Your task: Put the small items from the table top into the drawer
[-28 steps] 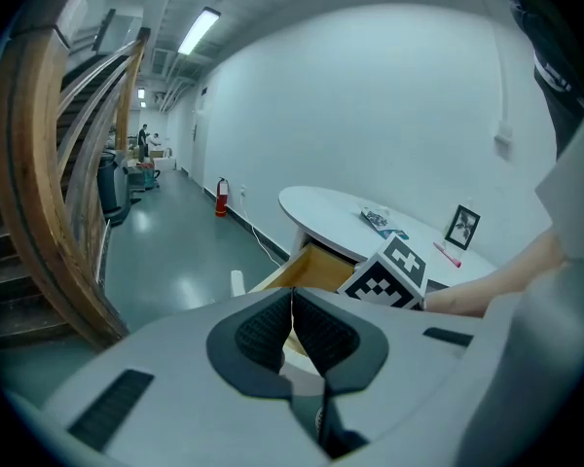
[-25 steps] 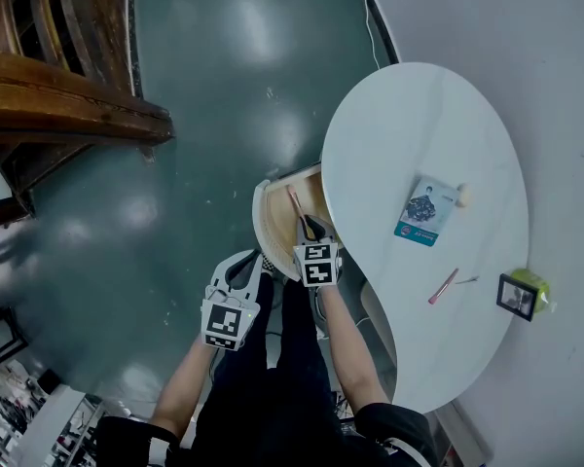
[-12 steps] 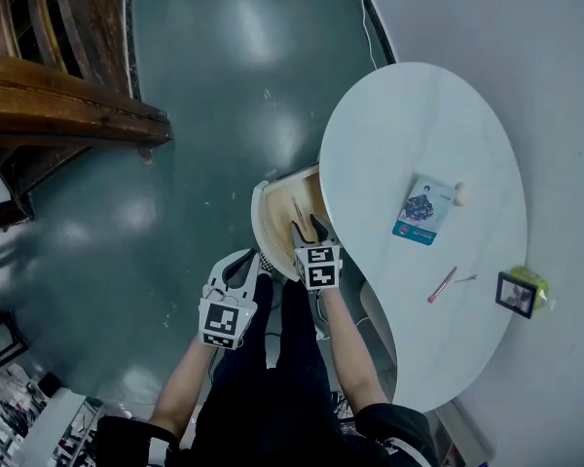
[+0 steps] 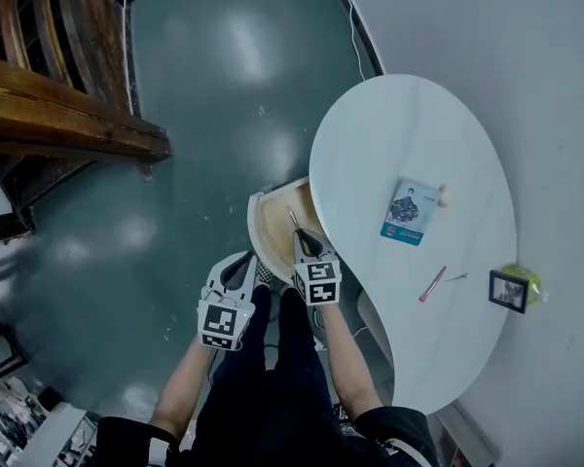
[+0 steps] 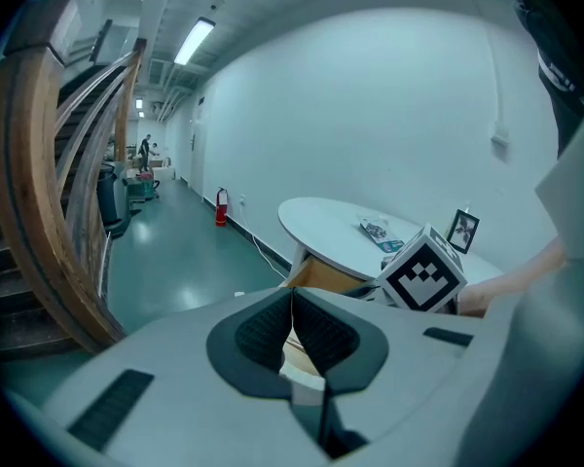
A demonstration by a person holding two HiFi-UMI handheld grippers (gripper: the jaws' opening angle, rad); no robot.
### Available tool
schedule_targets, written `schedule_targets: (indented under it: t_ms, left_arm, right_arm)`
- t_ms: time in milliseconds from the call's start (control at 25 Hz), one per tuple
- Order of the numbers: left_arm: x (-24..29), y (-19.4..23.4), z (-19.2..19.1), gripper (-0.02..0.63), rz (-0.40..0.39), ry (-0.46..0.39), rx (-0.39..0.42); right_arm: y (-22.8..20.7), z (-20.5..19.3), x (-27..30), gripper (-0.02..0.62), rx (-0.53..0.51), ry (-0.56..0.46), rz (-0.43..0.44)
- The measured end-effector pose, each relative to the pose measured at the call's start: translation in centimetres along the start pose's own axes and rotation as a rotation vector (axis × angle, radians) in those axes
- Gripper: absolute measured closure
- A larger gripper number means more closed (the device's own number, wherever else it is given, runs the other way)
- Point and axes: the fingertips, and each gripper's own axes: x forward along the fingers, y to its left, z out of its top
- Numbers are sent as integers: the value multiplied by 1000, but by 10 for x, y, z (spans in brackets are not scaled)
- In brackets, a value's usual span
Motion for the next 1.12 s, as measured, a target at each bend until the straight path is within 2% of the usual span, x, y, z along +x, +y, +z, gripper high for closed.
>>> schedule_targets:
  t_ms: [280, 560, 800, 960, 1120]
  left_arm:
    - [-15, -15, 44, 586, -14, -50, 40]
    - [-43, -34, 115, 586, -41, -153, 105]
    - [-82, -61, 169, 586, -61, -241, 179]
    - [-101, -77, 174, 586, -100, -260, 214]
    - [-117, -96, 174, 586, -143, -273, 247]
  right_arm:
    - [10, 41, -55, 560, -17, -88, 0]
    - [19, 110, -134, 561, -53, -247, -40]
    - [24, 149, -221, 563, -80, -396, -106]
    - [22, 156, -269, 563, -89, -469, -172]
    - [20, 143, -303, 563, -81, -499, -234]
